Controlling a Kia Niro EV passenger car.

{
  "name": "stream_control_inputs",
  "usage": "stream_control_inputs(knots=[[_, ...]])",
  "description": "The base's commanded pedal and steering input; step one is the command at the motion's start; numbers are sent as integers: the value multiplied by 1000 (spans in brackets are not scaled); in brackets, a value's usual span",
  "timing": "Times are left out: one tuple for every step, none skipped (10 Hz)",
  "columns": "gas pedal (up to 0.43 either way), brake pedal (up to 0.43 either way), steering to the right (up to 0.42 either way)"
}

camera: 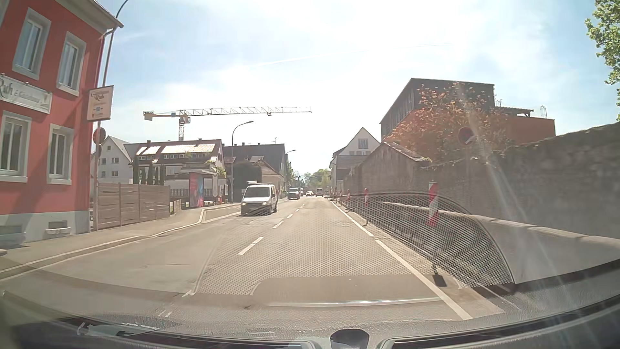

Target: Follow the waypoints while adhering to traffic rules and regulations

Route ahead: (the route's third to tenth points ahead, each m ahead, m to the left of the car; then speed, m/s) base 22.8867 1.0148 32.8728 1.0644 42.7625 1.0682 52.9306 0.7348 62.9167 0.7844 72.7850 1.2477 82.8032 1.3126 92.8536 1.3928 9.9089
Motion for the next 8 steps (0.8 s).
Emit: stream_control_inputs(knots=[[87,0,-2],[87,0,-1],[87,0,-2],[87,0,-2],[87,0,-2],[87,0,-2],[87,0,-1],[87,0,-2]])
